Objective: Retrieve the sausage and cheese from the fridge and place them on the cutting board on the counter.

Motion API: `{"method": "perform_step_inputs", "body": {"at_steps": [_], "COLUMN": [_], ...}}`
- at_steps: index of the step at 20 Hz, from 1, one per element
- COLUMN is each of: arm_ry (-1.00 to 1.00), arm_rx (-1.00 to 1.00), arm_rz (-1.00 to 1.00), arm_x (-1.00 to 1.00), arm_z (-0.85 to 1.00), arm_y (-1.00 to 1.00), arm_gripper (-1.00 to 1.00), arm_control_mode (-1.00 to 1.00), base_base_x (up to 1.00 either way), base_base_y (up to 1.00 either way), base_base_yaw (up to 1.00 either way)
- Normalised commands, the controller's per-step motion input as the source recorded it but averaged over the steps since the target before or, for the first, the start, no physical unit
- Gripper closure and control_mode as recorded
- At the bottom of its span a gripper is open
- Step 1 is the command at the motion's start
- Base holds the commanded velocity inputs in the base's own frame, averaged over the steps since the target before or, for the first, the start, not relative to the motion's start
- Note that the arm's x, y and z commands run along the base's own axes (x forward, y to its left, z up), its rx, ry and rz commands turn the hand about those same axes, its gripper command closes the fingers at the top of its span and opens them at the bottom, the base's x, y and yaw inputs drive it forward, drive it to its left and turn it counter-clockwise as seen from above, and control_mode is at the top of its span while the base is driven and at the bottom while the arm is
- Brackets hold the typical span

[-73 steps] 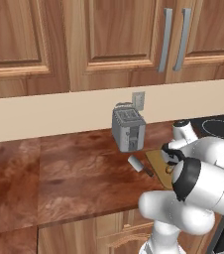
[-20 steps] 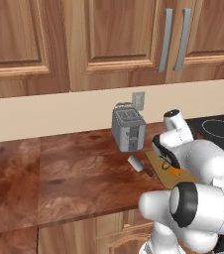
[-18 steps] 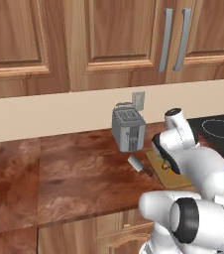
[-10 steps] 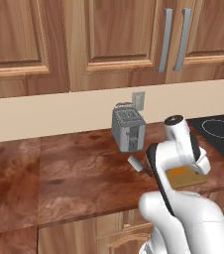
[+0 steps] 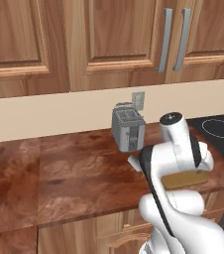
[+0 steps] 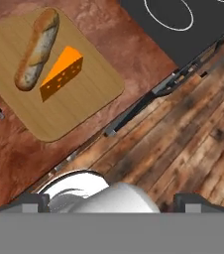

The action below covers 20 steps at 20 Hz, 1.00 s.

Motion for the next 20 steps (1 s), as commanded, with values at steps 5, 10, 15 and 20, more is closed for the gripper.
{"method": "perform_step_inputs", "body": {"at_steps": [5, 10, 15, 20], "arm_ry": [0.00, -0.12, -0.10, -0.02], "arm_rx": [0.00, 0.04, 0.14, 0.10], "arm_rz": [0.49, 0.23, 0.14, 0.05], "arm_x": [-0.08, 0.01, 0.01, -0.05], "arm_z": [-0.04, -0.60, -0.25, 0.00], "arm_y": [0.26, 0.00, 0.01, 0.04], "arm_gripper": [-1.00, -1.00, -1.00, -1.00], "arm_control_mode": [-1.00, -1.00, -1.00, -1.00], "base_base_x": [0.00, 0.00, 0.00, 0.00], "base_base_y": [0.00, 0.00, 0.00, 0.00], "base_base_yaw": [0.00, 0.00, 0.00, 0.00]}}
